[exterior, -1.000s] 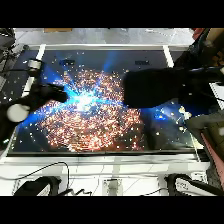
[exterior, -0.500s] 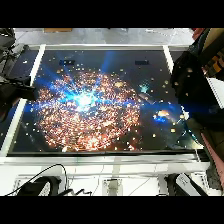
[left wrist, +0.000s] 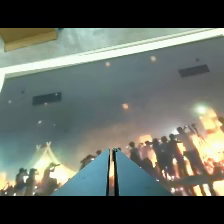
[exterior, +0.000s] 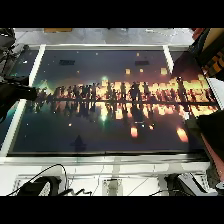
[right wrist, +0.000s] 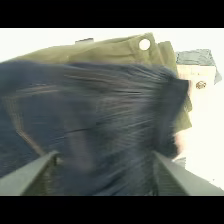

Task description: Fold the clothes and pants, and hang the long-sleeved shirts on hangers.

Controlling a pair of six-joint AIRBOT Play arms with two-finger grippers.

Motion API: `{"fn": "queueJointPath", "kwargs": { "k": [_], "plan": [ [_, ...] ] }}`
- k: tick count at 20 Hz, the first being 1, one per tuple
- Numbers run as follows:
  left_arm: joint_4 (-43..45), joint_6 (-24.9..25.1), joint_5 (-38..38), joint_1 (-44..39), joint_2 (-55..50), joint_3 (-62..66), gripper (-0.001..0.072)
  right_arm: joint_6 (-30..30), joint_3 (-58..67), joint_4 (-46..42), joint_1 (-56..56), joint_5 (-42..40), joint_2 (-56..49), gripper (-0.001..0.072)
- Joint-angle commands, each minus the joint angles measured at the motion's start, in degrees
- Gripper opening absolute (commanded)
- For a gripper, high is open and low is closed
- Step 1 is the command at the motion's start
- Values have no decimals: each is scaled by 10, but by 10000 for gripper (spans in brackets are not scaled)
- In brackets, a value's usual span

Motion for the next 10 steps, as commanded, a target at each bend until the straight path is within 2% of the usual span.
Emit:
{"fn": "queueJointPath", "kwargs": {
  "k": [1,2,3,6,7,9,10],
  "plan": [
    [0,0,0,0,0,1,40,15,0,24,-17,-18,0,687],
    [0,0,0,0,0,1,40,13,0,26,-17,-20,0,685],
    [0,0,0,0,0,1,40,-13,0,41,-17,-29,0,653],
    [0,0,0,0,0,1,40,-134,-5,193,-17,-82,0,197],
    [0,0,0,0,0,1,40,-196,-10,261,-11,-101,-1,148],
    [0,0,0,0,0,1,40,-286,-16,361,28,-114,-8,149],
    [0,0,0,0,0,1,40,-305,-17,384,59,-115,-12,152]
  ]
}}
